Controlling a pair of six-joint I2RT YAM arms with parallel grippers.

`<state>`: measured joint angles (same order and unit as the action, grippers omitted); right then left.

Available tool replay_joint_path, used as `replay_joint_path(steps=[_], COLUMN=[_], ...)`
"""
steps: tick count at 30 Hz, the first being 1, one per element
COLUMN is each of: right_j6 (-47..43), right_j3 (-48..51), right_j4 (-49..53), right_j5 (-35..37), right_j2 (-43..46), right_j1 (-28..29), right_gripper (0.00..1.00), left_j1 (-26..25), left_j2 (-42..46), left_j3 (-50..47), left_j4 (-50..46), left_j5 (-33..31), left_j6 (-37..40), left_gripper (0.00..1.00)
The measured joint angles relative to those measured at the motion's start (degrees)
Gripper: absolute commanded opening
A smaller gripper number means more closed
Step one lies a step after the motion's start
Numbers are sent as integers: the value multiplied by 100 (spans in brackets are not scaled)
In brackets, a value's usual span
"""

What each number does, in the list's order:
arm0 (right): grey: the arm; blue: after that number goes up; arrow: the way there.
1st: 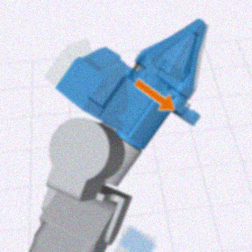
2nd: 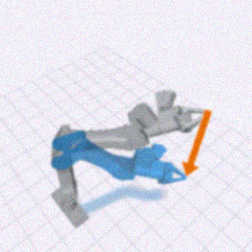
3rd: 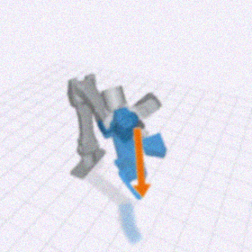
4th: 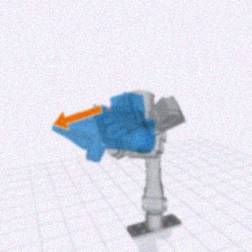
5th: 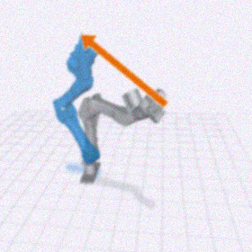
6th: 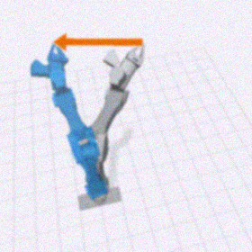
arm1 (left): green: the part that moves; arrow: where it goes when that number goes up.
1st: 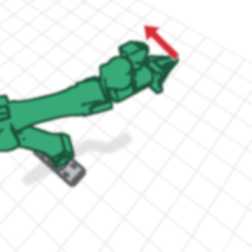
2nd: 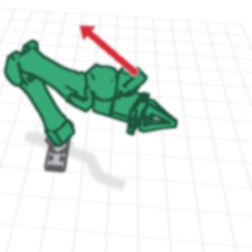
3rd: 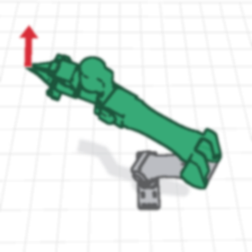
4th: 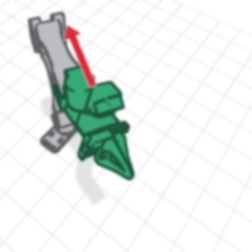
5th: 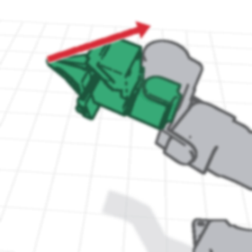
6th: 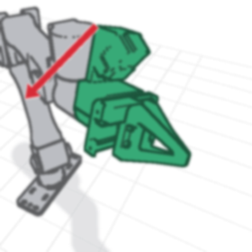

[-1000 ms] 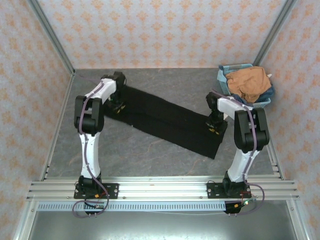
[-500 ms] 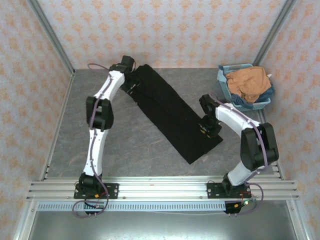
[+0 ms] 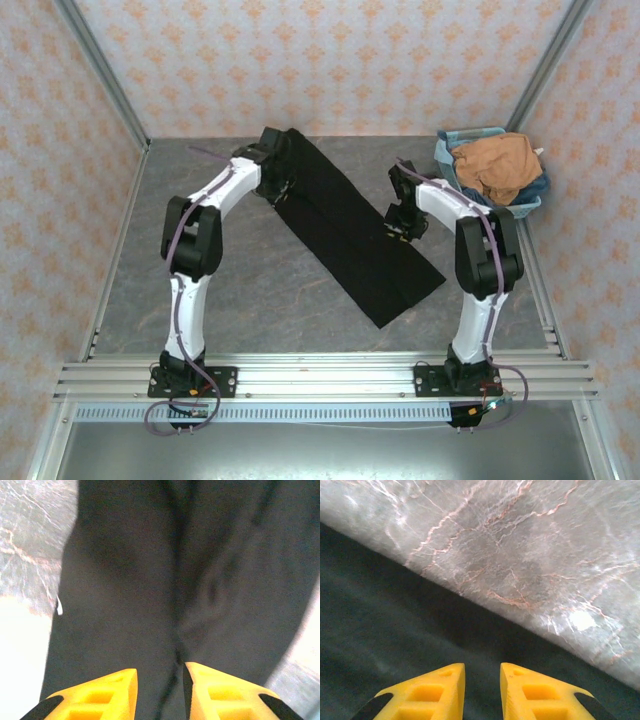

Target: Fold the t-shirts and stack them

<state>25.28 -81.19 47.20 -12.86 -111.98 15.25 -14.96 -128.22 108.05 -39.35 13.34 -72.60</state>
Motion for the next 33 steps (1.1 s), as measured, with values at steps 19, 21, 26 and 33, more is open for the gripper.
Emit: replay_joint_path(steps=[19,21,26,33], right_j6=[780,973,1451,2302], right_j3=[1932,2146,2280,2142], right_j4=[-629,-708,-789,-1027], right_j5=[-205,-256,-452,-824], right_j2=[1049,1222,1316,1174], right_j1=[361,415,654,1458], right_gripper=[25,25,25,25], left_j1=[-125,-168,-221,-225], left_j2=[-1102,-1217,-1954,-3257], left_j3=[933,1108,2286,4485], left_j4=[107,109,107,-74], left_j5=[-35,46,409,741], left_j6=[-42,31,264,564], left_gripper=[27,27,27,28])
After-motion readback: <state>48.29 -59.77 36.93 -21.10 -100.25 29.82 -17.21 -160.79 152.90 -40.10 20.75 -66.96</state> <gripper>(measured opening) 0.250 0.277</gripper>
